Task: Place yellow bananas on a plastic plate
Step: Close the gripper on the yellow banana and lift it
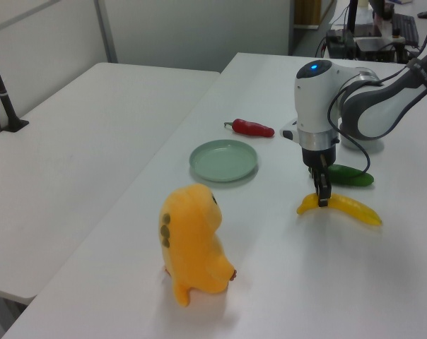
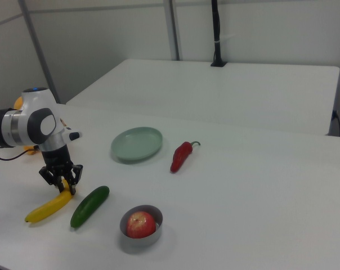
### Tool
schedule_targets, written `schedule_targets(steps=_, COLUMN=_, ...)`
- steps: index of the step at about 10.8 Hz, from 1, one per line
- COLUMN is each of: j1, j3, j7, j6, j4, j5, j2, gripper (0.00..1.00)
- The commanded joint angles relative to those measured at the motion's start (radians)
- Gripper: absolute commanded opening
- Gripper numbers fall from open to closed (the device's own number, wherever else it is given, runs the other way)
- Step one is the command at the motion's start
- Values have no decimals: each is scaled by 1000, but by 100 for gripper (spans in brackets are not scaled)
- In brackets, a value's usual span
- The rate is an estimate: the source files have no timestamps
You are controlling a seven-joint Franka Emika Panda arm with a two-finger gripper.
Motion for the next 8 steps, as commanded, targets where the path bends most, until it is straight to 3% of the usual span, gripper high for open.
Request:
schedule_targets(steps=1, j1=5, j3=0, j7=18, j6=5, j4=11, j5=-19, j2=1, gripper=24)
schedule_targets(steps=4, j1=-4, j3=0, j7=22, j6=0, j4=50, j5=-5, j2=-8, gripper=20)
schedule_targets(steps=8, j1=-40, j3=-1, j7=22, j6=-52, j4=196, j5=27, j2=-3, gripper=20)
